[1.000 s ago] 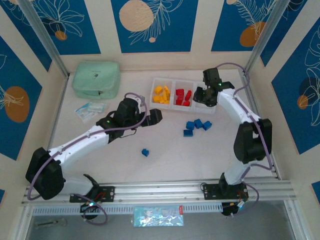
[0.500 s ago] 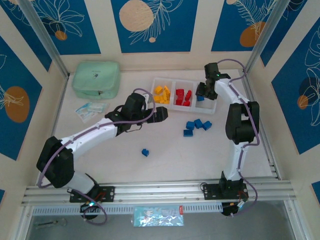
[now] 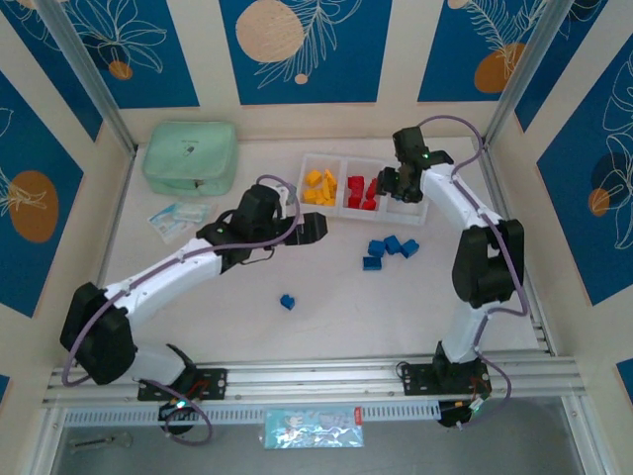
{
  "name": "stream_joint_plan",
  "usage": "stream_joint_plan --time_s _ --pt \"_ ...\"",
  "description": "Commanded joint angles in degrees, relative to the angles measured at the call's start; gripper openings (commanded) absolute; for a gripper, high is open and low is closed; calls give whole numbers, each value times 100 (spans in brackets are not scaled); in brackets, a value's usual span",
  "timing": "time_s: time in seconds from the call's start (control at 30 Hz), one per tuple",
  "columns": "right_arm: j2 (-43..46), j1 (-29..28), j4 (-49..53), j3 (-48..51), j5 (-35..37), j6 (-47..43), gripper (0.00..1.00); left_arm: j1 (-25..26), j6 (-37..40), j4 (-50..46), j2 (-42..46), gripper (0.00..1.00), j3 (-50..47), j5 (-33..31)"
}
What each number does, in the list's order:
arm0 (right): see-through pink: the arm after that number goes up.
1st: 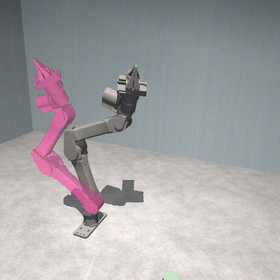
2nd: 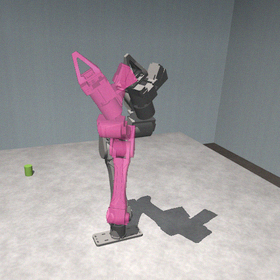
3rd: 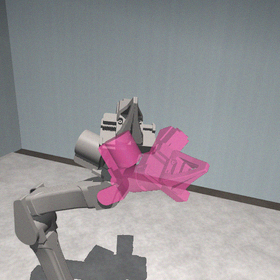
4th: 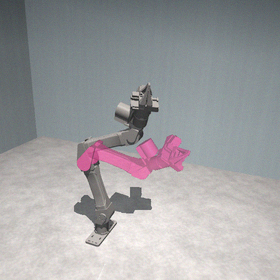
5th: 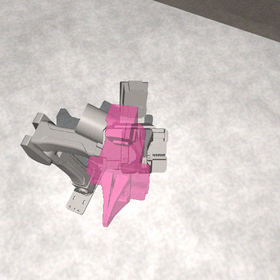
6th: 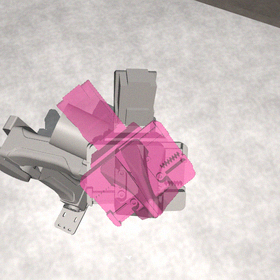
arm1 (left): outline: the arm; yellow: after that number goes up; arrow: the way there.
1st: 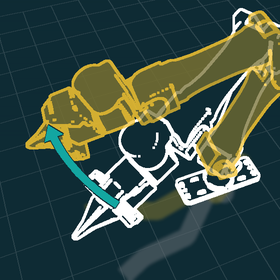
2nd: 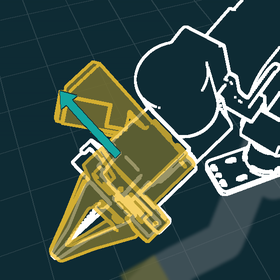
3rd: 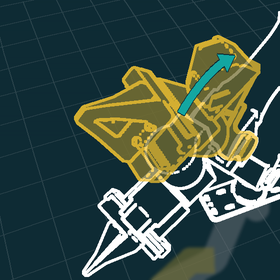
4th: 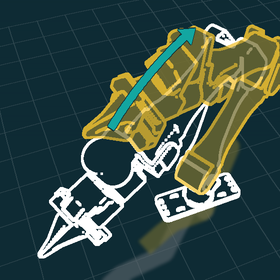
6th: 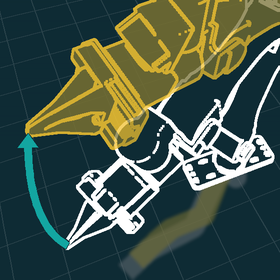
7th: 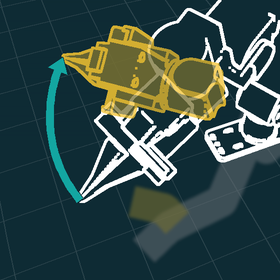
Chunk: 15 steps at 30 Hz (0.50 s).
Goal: Sort the legos into containers by color
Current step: Place the lego in the container, then pick up the lego from the center of the table.
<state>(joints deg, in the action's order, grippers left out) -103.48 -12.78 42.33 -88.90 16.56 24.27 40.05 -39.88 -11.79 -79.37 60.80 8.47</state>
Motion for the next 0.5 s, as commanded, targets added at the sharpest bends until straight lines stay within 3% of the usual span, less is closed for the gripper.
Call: stream_joint_plan --time_s 0.0,0.47 --pt "464 -217 318 431 19 134 64 29 238 -397 337 100 -149 -26" --pt "1585 -989 665 2237 -87 597 73 22 357 -966 1190 100 -584 -311"
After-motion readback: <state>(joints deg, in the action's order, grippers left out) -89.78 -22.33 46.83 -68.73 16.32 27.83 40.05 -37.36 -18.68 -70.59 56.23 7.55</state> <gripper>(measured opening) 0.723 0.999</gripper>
